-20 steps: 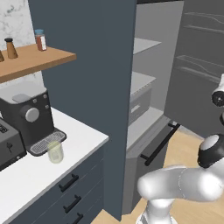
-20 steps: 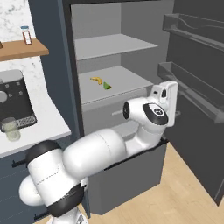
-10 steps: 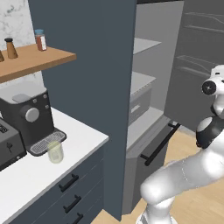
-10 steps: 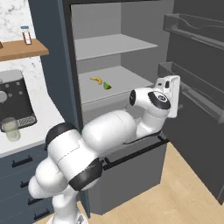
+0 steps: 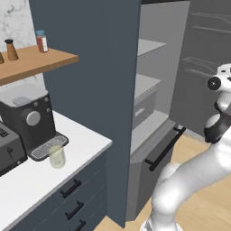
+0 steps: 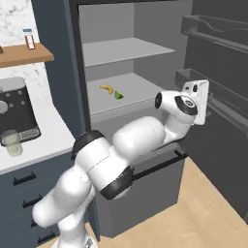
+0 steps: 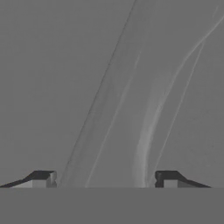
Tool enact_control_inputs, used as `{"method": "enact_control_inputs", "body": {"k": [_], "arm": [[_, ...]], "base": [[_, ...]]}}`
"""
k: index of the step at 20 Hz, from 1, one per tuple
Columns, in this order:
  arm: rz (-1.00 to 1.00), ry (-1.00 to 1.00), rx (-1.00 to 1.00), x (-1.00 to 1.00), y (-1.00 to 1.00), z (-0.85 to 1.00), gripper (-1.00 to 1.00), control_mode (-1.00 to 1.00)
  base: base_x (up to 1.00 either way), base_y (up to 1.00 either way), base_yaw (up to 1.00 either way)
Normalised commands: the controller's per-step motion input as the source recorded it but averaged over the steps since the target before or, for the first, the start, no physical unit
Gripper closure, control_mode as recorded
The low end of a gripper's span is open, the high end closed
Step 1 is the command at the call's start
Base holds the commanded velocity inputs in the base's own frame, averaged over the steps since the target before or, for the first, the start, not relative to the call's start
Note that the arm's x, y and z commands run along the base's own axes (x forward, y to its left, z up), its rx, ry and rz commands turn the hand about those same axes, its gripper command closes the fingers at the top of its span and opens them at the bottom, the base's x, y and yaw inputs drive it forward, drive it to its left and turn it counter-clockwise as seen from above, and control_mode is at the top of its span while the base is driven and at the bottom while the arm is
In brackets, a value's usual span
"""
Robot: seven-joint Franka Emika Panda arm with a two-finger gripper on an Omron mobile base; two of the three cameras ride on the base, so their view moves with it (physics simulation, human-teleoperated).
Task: Grab a lemon wedge from the fridge and one ice cube from the ice bowl, and put them in the glass of lemonade.
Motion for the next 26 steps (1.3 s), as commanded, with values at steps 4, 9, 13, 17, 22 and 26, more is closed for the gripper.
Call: {"method": "enact_control_inputs", "body": {"k": [4,9,13,17,22,26], "arm": [[-0.02,0.01,0.02,0.21,-0.31,-0.15,-1.0,-1.0],[-0.02,0.03,0.01,0.15,-0.1,0.01,-1.0,-1.0],[-0.05,0.04,0.0,-0.02,0.43,0.42,-1.0,-1.0],[-0.09,0.03,0.0,-0.15,0.56,0.57,-1.0,-1.0],[-0.11,0.0,0.0,-0.76,0.57,0.47,-1.0,-1.0],[-0.11,-0.02,0.0,-0.84,0.68,0.31,-1.0,-1.0]], "base": [[0.0,0.0,0.0],[0.0,0.0,0.0],[0.0,0.0,0.0],[0.0,0.0,0.0],[0.0,0.0,0.0],[0.0,0.0,0.0]]}}
